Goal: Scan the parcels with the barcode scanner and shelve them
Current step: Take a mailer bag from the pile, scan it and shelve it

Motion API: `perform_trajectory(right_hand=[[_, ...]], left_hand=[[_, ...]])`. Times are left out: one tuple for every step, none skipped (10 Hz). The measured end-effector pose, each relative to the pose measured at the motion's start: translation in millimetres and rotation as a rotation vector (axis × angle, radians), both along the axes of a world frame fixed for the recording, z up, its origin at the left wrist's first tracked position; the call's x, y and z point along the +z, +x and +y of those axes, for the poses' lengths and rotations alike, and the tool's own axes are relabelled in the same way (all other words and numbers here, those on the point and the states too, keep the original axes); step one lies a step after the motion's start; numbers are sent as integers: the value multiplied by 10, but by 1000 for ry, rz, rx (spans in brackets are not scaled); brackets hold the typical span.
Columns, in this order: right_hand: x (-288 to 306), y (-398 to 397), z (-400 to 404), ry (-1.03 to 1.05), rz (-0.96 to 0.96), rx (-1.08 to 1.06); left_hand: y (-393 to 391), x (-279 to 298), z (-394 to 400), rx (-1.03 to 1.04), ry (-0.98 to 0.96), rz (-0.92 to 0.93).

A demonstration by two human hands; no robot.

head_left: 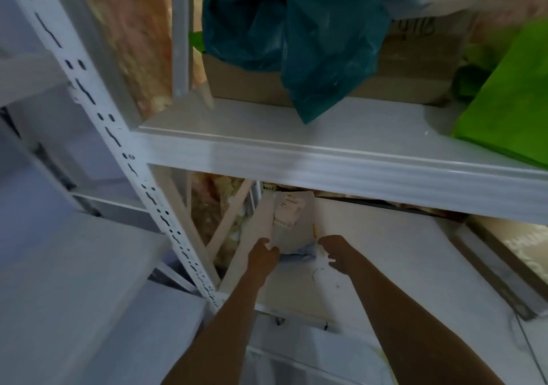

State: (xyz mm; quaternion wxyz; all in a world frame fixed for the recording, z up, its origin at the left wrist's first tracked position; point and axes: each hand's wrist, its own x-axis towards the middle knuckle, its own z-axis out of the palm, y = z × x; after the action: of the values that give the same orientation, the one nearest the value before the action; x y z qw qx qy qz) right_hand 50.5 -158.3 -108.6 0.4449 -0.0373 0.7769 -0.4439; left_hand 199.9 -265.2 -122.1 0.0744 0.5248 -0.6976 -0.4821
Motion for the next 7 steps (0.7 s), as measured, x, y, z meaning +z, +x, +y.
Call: perform_trajectory(right_hand=[[31,-55,-142,-12,10,37],[-33,-88,-292,12,13,62],[-119,-104,-377,9,-41,58],[-228,-166,-361,-24,-152,-8],[-302,-215,-316,-30,-140,30],[-332,-232,-291,-79,-193,73],[-296,-223,-235,-129,-260,108]], left_hand=[[-97,-80,-136,3,78,47],[-195,-189,-283,38,201,116],[-274,-255,-380,66,302,99],[-300,-295,-459,68,399,90],[-247,-370,-488,16,427,103],[-167,-477,-497,0,453,193],[-14,-319,-425,-45,533,236]])
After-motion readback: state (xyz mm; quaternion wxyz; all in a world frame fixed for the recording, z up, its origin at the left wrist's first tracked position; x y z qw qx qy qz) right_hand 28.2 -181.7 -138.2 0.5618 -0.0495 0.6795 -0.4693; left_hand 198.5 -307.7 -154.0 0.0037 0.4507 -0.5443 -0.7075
